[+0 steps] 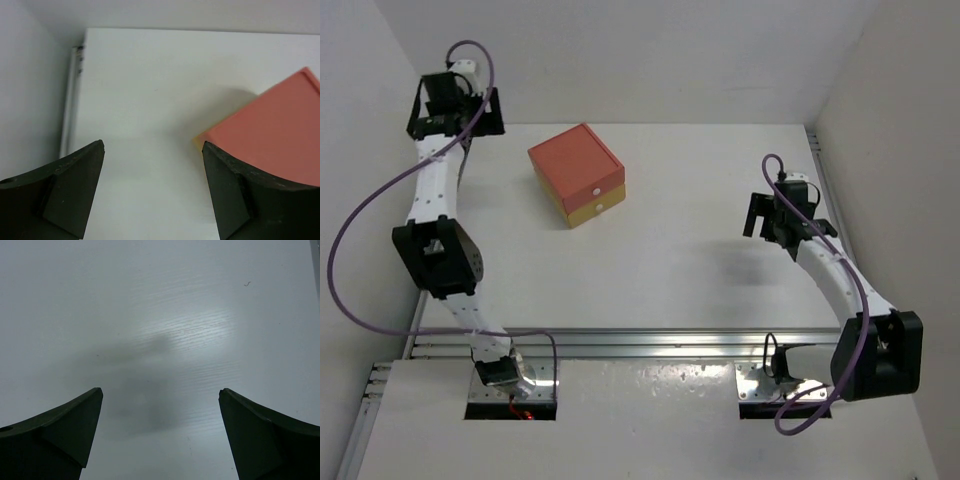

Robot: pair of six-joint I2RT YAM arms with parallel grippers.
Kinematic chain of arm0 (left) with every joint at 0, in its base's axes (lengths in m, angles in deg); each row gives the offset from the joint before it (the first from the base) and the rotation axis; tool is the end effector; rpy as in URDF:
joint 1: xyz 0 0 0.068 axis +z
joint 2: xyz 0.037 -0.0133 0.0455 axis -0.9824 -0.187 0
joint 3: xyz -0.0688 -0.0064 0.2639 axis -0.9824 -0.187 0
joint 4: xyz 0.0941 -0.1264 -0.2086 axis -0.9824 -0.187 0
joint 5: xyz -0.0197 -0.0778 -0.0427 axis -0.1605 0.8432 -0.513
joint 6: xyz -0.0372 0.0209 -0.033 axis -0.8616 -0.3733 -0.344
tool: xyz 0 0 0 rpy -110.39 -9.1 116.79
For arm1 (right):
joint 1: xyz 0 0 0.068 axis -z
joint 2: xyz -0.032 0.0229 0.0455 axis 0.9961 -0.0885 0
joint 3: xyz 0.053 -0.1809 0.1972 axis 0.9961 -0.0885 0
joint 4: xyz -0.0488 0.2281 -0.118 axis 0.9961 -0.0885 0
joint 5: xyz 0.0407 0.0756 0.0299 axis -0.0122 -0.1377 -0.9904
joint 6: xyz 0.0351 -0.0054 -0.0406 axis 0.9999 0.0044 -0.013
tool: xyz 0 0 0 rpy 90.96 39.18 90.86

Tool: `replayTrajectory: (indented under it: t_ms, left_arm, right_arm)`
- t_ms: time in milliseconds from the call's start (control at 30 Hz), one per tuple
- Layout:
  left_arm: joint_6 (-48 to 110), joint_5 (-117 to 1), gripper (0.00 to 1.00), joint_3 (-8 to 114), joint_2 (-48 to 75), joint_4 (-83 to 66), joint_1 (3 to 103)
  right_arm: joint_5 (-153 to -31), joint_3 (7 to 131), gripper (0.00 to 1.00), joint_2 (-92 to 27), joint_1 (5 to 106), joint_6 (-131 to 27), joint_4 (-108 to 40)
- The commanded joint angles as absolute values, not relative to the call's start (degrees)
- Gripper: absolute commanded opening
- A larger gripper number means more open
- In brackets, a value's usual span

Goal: Organize the makeup

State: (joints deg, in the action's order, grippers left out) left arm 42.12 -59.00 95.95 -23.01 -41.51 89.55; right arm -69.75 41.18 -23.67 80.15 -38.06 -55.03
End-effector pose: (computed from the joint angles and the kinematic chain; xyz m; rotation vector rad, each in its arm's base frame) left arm 0.4483 0.0770 0.3825 -0.1173 2.0467 -0.0276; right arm 0.2624 0.0128 0.2418 0.4453 2.2896 -0.0865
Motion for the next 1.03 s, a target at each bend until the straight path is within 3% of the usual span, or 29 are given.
replayTrajectory:
  t_ms: [0,133,433,800,1000]
  left_arm:
    - [40.2,-64.2,0.85,89.9,-16.1,-43.6,92.8]
    - [41.4,-64.2,0.85,78.4,-10.2,-44.6,97.1]
    - [44.7,-64.7,0.85,68.5,-2.3,-45.7,97.1]
    - [48.3,-55.3,0.85,52.7,4.7,-45.7,97.1]
    - [45.4,-52.0,0.94,47.9,4.7,-45.1,97.1]
  right_arm:
    - [-69.2,45.2,1.00,-24.3,80.4,-38.9,-57.8]
    - [-69.6,49.3,1.00,-27.5,80.3,-38.6,-59.3]
    - [-70.6,51.1,1.00,-30.0,79.6,-37.6,-52.4]
    - [-62.6,51.5,1.00,-28.5,75.8,-40.8,-50.0]
    - [-59.7,49.1,1.00,-26.5,73.9,-41.2,-48.6]
